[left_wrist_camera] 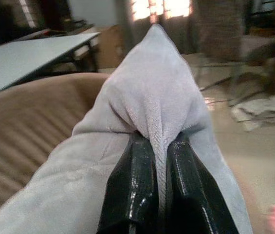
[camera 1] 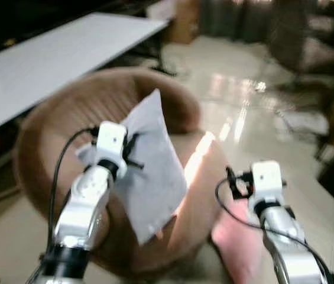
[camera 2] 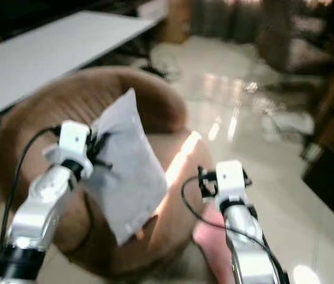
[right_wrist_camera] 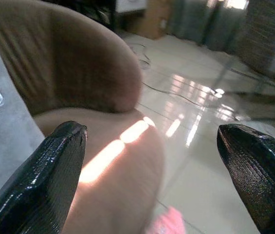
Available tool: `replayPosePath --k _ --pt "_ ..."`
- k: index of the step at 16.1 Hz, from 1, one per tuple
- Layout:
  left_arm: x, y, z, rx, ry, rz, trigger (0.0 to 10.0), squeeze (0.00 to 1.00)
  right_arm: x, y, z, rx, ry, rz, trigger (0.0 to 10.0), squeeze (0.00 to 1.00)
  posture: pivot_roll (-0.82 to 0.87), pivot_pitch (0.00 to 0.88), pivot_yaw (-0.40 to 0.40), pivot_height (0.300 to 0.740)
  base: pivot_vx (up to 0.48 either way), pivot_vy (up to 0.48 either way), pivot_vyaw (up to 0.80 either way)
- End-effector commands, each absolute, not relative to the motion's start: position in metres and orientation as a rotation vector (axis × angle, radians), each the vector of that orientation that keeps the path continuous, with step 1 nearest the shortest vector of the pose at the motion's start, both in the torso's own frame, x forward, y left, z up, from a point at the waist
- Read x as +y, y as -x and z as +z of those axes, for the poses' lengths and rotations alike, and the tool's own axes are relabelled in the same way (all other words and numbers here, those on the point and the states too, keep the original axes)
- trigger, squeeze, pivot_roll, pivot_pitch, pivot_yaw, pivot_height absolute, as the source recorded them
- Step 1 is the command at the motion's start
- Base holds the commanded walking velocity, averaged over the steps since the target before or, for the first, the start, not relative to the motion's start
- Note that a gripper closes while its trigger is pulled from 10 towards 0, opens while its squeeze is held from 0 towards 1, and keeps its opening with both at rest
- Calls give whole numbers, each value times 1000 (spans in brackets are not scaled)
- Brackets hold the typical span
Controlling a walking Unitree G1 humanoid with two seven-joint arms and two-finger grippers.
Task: Move the pillow to the sofa from floor
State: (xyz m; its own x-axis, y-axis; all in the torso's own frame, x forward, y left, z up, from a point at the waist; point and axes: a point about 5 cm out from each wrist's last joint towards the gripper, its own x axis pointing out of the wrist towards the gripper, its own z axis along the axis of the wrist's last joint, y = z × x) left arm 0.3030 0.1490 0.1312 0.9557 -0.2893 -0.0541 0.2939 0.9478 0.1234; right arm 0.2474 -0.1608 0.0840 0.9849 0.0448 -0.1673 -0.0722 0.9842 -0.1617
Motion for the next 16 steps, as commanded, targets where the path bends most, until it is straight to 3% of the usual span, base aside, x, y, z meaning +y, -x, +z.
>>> replayPosePath --k 1,10,16 --pt "153 -306 144 -7 -197 -320 10000 0 -154 -248 85 155 134 77 10000 0 -69 22 87 740 0 0 0" --pt "138 -319 152 -24 -220 -499 10000 0 -156 -245 94 97 113 137 10000 0 -66 30 99 740 0 0 0" --pt "116 -335 161 38 -165 -697 10000 0 -159 -235 107 87 174 399 10000 0 -73 34 99 740 0 0 0"
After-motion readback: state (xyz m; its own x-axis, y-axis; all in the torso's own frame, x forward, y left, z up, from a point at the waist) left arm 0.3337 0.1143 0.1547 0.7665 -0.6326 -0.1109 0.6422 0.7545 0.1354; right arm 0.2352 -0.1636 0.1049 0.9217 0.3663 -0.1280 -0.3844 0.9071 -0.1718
